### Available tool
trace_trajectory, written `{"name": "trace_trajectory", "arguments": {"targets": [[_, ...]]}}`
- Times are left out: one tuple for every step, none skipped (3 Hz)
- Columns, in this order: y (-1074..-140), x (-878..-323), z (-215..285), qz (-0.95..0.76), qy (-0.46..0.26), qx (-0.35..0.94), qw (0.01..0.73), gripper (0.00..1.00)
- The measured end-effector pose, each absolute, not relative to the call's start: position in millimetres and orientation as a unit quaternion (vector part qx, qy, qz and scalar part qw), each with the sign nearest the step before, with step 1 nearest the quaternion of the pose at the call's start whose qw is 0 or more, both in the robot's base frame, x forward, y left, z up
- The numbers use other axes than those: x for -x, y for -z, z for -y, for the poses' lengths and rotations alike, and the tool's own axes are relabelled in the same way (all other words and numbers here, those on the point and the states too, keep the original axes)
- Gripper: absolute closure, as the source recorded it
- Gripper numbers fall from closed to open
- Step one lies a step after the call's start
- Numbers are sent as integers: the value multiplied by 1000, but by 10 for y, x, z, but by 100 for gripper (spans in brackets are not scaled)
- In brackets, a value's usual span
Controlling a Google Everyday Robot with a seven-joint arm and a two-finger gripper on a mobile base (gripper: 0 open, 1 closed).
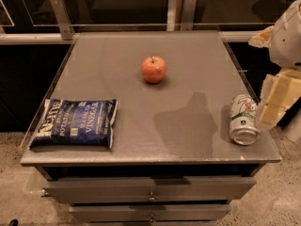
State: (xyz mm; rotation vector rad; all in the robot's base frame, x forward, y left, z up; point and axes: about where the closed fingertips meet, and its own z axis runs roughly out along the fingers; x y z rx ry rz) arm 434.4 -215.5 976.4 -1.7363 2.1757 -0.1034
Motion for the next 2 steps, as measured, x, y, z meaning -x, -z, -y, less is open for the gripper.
{"name": "trace_trajectory", "arguments": {"targets": [[-9763, -4344, 2152, -769, 36, 614, 177, 0], [-9651, -4404, 1544, -722, -2, 657, 217, 0]]}}
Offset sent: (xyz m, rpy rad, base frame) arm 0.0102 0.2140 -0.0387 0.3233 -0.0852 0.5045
